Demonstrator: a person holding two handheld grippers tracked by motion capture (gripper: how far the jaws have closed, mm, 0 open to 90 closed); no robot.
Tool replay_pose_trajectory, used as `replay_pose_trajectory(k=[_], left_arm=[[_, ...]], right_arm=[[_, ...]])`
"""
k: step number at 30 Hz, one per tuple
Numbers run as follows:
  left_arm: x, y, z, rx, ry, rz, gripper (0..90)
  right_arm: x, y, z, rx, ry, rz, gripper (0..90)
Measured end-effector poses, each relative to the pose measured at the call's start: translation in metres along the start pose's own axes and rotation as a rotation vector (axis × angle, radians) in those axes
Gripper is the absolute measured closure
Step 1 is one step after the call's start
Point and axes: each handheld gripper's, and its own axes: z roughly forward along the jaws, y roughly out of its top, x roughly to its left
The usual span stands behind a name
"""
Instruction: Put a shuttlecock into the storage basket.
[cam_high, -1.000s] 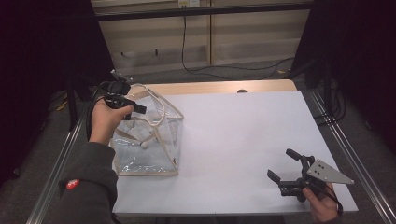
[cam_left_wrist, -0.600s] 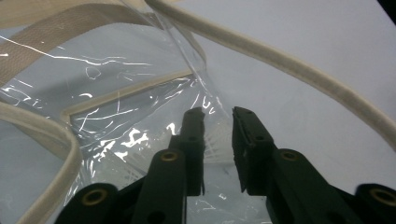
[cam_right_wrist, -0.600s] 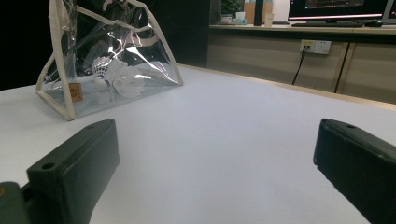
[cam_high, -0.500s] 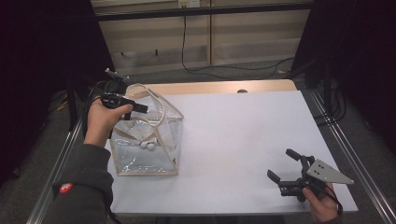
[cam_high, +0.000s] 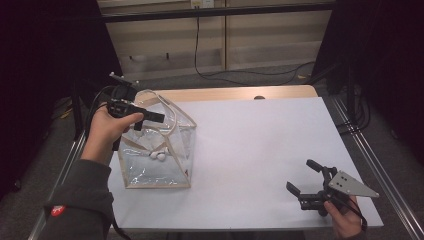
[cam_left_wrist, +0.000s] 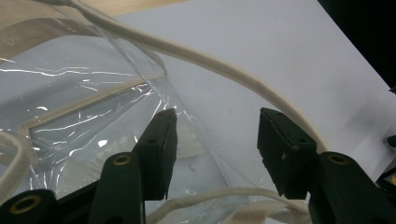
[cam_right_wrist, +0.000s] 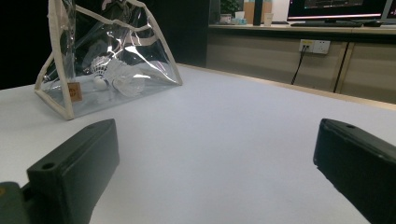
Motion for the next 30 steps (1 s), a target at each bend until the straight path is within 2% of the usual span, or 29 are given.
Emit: replay_pose_trajectory(k=[3, 13, 18, 26, 30], left_arm=[[-0.004, -0.001, -0.002, 0.006, -0.018, 0.017, 43.4], [-0.012, -0.008, -0.004, 0.010, -0.039, 0.057, 32.4], [-0.016, -0.012, -0.008, 0.017, -0.059, 0.073, 31.2], [-0.025, -0.018, -0.012, 0.005, -0.081, 0.107, 23.1], [-0.027, -0.021, -0.012, -0.003, -0.110, 0.117, 20.6]], right_arm=[[0.000, 0.000, 0.000, -0.002, 0.000, -0.001, 0.2], [0.001, 0.000, 0.000, 0.001, -0.001, -0.001, 0.1], [0.002, 0.001, 0.000, 0.001, 0.000, 0.002, 0.1], [0.003, 0.001, 0.001, 0.001, 0.003, 0.001, 0.1], [0.002, 0.001, 0.000, 0.002, -0.001, 0.003, 0.1]])
